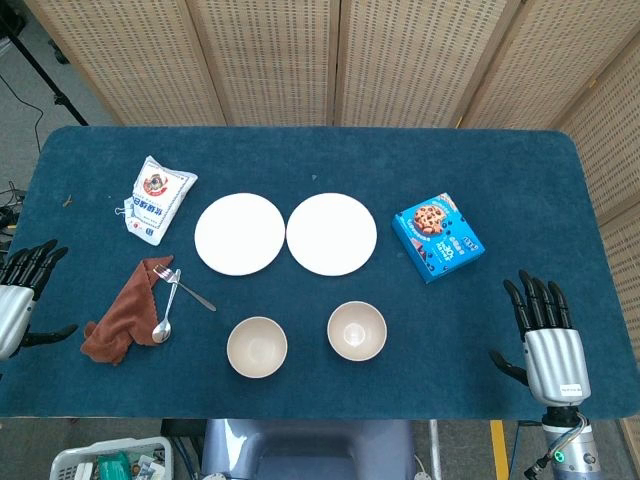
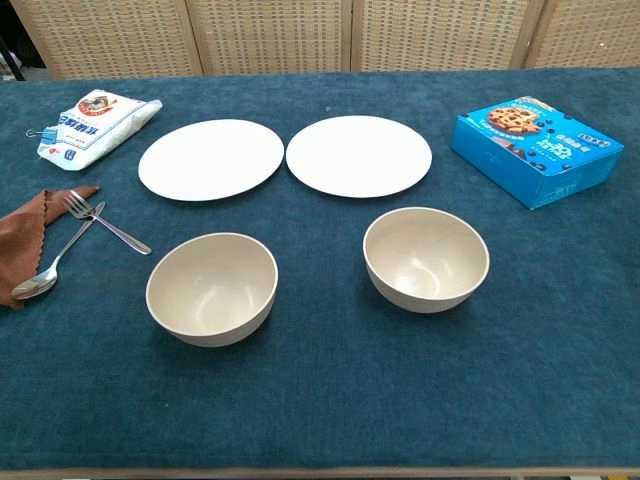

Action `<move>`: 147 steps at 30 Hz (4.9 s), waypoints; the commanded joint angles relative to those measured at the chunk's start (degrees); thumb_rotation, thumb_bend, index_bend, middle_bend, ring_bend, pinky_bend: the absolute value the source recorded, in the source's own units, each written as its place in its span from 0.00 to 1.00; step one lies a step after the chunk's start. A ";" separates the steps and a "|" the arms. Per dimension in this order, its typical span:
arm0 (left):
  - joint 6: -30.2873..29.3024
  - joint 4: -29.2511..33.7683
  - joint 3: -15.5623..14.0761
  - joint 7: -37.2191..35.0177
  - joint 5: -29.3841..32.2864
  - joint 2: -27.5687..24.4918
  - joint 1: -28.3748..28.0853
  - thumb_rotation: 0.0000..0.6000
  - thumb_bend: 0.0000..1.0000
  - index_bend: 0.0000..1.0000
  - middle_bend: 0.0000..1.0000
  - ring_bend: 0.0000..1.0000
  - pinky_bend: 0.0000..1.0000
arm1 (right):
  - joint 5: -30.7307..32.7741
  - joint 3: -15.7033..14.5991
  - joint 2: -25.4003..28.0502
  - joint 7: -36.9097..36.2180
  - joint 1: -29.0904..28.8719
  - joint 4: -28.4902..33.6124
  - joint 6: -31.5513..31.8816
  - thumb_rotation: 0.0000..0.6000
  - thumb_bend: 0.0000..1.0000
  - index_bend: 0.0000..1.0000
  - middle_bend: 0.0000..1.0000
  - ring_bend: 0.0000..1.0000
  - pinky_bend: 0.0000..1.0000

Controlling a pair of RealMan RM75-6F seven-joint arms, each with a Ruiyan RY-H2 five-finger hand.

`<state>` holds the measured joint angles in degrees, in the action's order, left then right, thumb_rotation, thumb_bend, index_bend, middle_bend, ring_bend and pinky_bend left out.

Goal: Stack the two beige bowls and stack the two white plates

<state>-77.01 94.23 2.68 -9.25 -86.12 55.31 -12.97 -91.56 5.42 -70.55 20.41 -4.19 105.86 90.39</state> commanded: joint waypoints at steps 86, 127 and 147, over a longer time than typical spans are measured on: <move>1.33 -1.02 1.92 -5.90 3.26 -1.87 -0.22 1.00 0.00 0.00 0.00 0.00 0.00 | 3.30 4.35 -17.96 11.49 -33.31 -5.73 -35.15 1.00 0.57 0.65 0.04 0.00 0.00; 1.67 -1.60 2.16 -7.56 3.48 -2.31 -0.17 1.00 0.00 0.00 0.00 0.00 0.00 | 12.56 1.32 -30.22 25.17 -38.93 -7.95 -34.39 1.00 0.56 0.01 0.00 0.00 0.00; 1.74 -1.47 2.06 -7.36 3.26 -2.28 -0.18 1.00 0.00 0.00 0.00 0.00 0.00 | 5.71 -3.74 -19.50 27.59 -36.17 3.15 -28.81 1.00 0.08 0.00 0.00 0.00 0.00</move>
<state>-75.28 92.75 4.75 -16.62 -82.85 53.02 -13.14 -85.12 2.33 -90.62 48.42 -40.64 108.49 61.46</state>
